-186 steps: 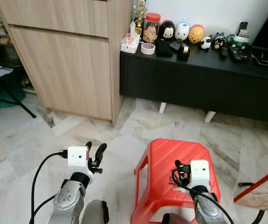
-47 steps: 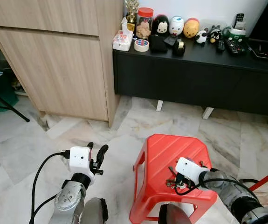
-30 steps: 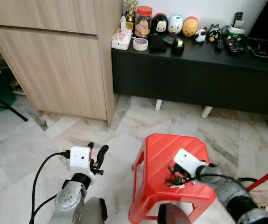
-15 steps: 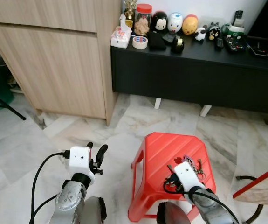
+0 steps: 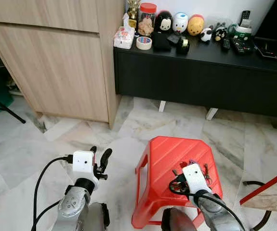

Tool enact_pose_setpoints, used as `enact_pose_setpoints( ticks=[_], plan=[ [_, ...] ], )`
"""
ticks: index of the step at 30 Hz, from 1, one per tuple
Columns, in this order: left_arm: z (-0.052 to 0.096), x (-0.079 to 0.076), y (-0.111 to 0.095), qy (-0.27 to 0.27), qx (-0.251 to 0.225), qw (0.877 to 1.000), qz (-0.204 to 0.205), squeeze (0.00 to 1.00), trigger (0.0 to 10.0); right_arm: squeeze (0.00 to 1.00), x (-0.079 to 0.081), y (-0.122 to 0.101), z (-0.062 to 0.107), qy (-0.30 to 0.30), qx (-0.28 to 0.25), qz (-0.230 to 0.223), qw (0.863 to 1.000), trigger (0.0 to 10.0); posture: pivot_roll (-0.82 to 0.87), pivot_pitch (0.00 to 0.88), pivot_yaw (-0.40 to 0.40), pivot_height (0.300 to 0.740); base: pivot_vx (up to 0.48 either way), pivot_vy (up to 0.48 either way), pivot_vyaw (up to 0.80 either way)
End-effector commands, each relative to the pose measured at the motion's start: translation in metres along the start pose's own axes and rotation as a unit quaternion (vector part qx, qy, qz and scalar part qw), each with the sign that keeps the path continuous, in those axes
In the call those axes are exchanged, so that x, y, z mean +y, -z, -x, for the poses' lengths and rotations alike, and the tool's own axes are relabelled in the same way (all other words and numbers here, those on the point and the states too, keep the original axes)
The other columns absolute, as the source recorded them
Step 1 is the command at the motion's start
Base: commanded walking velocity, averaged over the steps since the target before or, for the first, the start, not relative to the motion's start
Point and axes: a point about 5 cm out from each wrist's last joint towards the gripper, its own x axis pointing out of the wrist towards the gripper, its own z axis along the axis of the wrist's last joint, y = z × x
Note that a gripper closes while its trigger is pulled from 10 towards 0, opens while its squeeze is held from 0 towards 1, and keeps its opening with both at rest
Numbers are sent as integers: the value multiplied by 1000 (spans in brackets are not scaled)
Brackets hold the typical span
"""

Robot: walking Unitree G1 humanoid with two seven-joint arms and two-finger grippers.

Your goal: Hang keys on a hook

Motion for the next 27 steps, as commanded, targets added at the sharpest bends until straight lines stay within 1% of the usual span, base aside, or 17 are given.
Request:
enact_pose_setpoints(
  ticks=[1,7,15,17,22,23,24,25,26,27],
  plan=[
    [1,-1,1,2,2,1000,-10,0,10000,0,-5,6,-1,9,14,1,1000,10000,67,106,-108,614,0,0,0],
    [1,0,1,1,1,1000,-10,0,10000,0,-10,12,-3,19,31,7,999,10000,71,109,-106,614,0,0,0],
    [1,0,1,2,1,1000,-10,0,10000,0,-6,17,-6,8,41,8,999,10000,72,110,-106,614,0,0,0],
    [0,-1,0,2,1,1000,-11,0,10000,0,-1,17,-8,-6,42,4,999,10000,70,110,-104,614,0,0,0],
    [0,0,0,1,0,1000,-10,0,10000,0,-1,16,-10,-4,41,4,999,10000,75,110,-104,614,0,0,0],
    [0,0,0,1,1,1000,-10,0,10000,0,-1,15,-10,-4,40,4,999,9294,75,110,-104,614,0,0,0],
    [0,0,0,1,1,1000,-10,0,10000,0,-1,15,-10,-4,40,4,999,4314,75,110,-104,614,0,0,0],
    [0,0,0,1,1,1000,-11,0,10000,0,-2,15,-11,-2,39,5,999,4314,75,110,-104,614,0,0,0],
    [0,0,0,1,1,1000,-11,0,10000,0,-4,15,-12,-1,39,7,999,1451,75,110,-104,614,0,0,0],
    [0,0,1,1,1,1000,-11,0,10000,0,-4,15,-12,-1,39,8,999,2706,75,110,-104,614,0,0,0]
  ],
)
